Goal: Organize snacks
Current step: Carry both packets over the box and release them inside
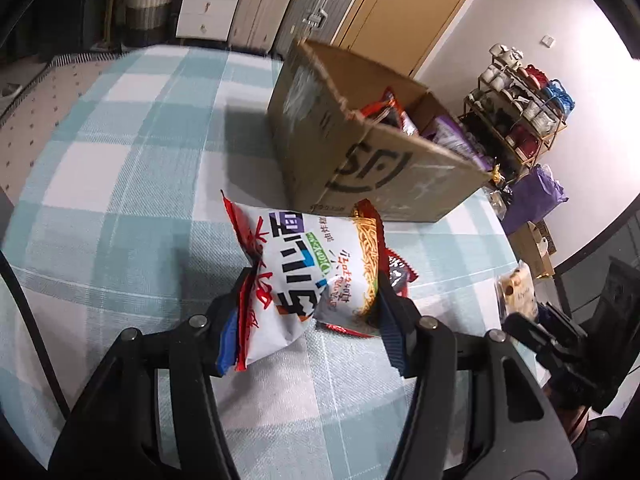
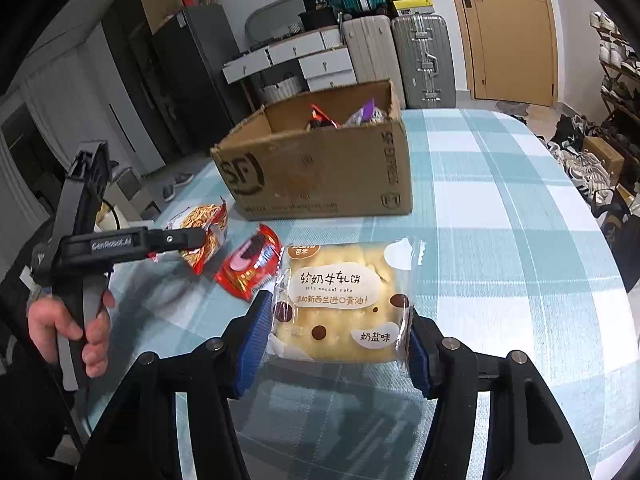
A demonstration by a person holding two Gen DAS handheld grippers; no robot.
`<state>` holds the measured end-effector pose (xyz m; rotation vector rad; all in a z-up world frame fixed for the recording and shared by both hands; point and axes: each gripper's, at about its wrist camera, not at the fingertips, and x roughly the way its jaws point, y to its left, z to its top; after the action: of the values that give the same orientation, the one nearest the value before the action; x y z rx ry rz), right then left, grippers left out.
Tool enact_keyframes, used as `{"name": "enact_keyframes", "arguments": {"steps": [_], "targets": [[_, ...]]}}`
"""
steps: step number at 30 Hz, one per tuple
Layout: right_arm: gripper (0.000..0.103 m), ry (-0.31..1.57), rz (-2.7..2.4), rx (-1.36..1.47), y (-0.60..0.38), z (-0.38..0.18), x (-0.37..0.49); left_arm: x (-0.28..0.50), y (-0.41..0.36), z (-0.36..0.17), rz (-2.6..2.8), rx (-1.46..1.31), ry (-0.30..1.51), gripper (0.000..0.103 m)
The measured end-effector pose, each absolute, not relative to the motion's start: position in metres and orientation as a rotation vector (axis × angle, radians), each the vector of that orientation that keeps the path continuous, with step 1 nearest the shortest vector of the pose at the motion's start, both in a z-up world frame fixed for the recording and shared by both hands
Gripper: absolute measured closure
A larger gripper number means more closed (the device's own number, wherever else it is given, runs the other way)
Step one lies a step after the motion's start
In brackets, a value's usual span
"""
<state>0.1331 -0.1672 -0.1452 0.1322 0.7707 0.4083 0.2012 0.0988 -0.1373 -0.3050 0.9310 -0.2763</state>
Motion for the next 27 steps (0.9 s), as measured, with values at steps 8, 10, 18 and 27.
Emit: {"name": "enact_keyframes", "arguments": {"steps": [8,10,18,27], "targets": [[0.043,0.724,0.436,0.148,-0.166,-0.117,0.135,0.187,0.098,-0.100,-0.314,-0.276,0.890,0.049],[0.043,0.707,0.452,0.139,-0.164,-0.106,0.137,0.184,0.098,-0.088,-0.332,-0.274,0.885,0.049],[0.043,0.639,0.513,0.134,-0.157,-0.056,0.159,0.198,0.088,-0.035,-0.385,-0.213,0.857,0.049],[0.043,0.572,0.548,0.131,-0.146,-0.001,0.194,0.230,0.065,0.033,-0.422,-0.117,0.793,0.049]]}}
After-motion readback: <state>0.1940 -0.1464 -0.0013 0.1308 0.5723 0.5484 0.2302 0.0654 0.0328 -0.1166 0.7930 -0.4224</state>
